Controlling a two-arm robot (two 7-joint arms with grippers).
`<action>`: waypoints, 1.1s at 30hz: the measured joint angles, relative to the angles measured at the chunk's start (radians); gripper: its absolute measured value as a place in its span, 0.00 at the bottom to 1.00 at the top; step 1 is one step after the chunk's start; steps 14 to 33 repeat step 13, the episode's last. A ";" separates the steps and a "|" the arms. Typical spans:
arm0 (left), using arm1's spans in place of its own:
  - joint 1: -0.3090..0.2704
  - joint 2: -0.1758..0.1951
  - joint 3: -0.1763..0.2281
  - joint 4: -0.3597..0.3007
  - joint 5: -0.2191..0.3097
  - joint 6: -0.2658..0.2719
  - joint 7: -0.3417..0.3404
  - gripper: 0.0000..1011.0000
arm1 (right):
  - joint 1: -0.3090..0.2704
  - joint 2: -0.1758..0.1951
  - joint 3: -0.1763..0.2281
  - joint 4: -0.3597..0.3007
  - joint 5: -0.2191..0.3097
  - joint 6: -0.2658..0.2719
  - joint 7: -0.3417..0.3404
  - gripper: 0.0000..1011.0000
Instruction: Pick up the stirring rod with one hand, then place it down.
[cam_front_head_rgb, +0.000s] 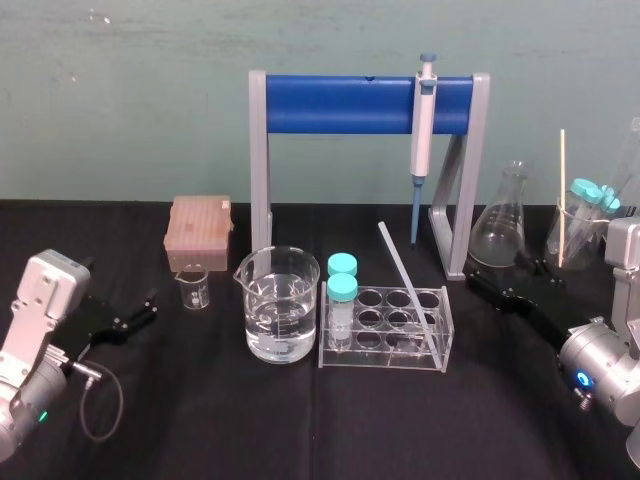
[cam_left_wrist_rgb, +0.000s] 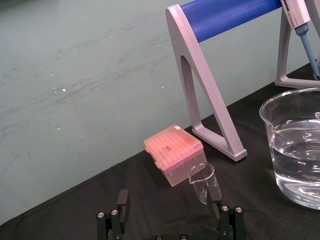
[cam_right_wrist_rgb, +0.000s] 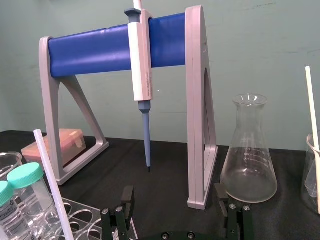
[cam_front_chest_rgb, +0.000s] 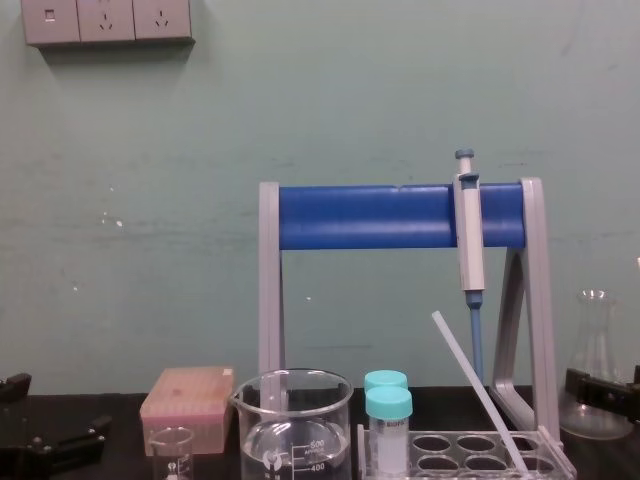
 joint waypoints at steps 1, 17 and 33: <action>0.000 0.000 0.000 0.000 0.000 0.000 0.000 0.99 | 0.000 0.000 0.000 0.000 0.000 0.000 0.000 0.99; 0.000 0.000 0.000 0.000 0.000 0.000 0.000 0.99 | 0.000 -0.001 0.002 -0.001 0.002 -0.004 0.001 0.99; 0.000 0.000 0.000 0.000 0.000 0.000 0.000 0.99 | 0.000 -0.001 0.002 -0.001 0.002 -0.004 0.001 0.99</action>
